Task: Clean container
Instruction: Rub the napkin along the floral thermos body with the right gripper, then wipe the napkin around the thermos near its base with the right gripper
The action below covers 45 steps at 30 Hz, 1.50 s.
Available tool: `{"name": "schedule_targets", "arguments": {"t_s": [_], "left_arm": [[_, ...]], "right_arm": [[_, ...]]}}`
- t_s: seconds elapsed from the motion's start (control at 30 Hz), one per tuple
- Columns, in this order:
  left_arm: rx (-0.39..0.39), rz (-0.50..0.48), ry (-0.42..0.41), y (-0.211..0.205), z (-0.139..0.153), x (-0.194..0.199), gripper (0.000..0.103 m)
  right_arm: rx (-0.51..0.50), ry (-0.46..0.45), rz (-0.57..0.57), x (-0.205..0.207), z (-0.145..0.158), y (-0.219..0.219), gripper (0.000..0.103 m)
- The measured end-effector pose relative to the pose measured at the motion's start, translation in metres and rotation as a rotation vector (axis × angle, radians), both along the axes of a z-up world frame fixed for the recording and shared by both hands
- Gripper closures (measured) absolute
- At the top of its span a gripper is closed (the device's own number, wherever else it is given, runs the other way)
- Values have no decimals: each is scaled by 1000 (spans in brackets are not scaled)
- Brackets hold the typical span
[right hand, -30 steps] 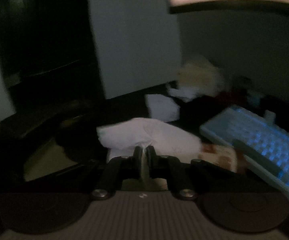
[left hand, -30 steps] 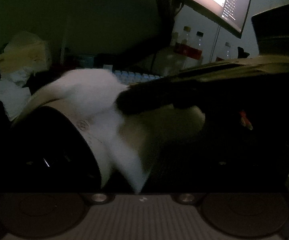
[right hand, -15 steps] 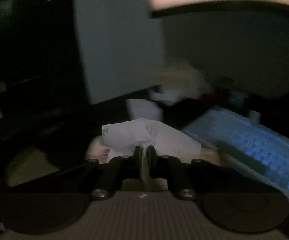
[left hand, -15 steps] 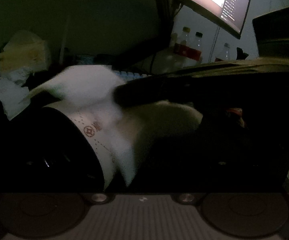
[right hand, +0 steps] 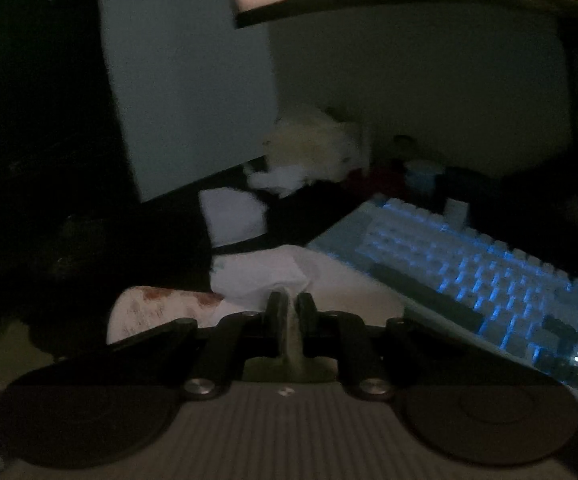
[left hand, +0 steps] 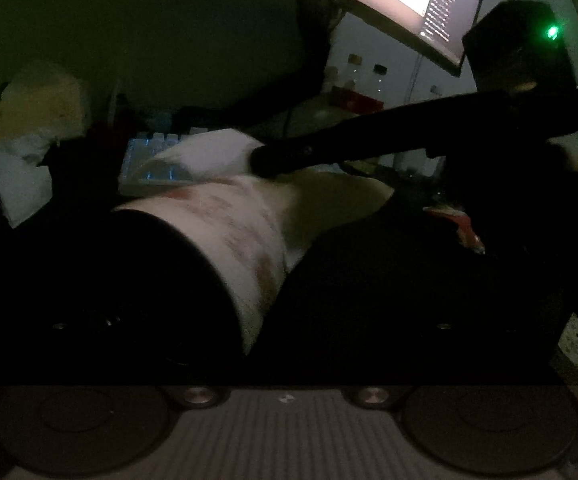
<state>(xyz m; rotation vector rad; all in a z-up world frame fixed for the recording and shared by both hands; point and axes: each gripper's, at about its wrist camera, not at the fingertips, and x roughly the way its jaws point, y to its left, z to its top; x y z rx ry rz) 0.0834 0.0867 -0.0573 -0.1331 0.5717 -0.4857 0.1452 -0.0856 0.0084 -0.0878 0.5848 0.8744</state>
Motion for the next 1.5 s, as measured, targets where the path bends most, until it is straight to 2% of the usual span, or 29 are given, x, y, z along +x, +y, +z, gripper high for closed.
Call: {"name": "schedule_targets", "arguments": {"t_s": [0.07,0.2,0.37,0.4,0.47,0.63,0.7,0.8,0.97,1.03,1.13,1.2,1.33,1.5], "left_arm": [[-16,3,-3,-2,-2,-4,0],[3,2,-11,-5,-2,-11,0],[37,1,-24,-8,-2,-21,0],[43,-1,-27,-9,-2,-23,0],[54,-10,-31,-9,-2,-27,0],[74,-46,-37,-17,-1,-39,0],[80,-59,-39,-19,-1,-45,0],[94,-62,-45,-20,-1,-54,0],[91,-101,-47,-17,-1,-67,0],[83,-115,-44,-15,1,-70,0],[81,-135,-39,-26,4,-72,0],[75,-152,-34,-26,5,-76,0],[92,-166,-41,-27,6,-86,0],[77,-197,-31,-27,9,-92,0]], "right_arm": [[5,21,93,-13,5,7,90],[-63,-12,138,-32,9,11,91],[-168,-89,-67,-12,-1,-8,91],[-138,-51,-84,-8,-2,-13,91],[-87,-9,-45,-10,-1,-15,92],[3,26,154,-41,5,3,92],[4,23,181,-48,6,8,92],[-11,27,135,-45,6,3,92],[-67,23,-45,-24,2,-19,92],[-56,27,1,-35,4,-18,92],[-26,21,159,-61,7,-6,92],[-38,11,184,-69,10,-4,92],[-68,12,77,-56,7,-20,92],[-113,29,-73,-32,0,-47,92]]}}
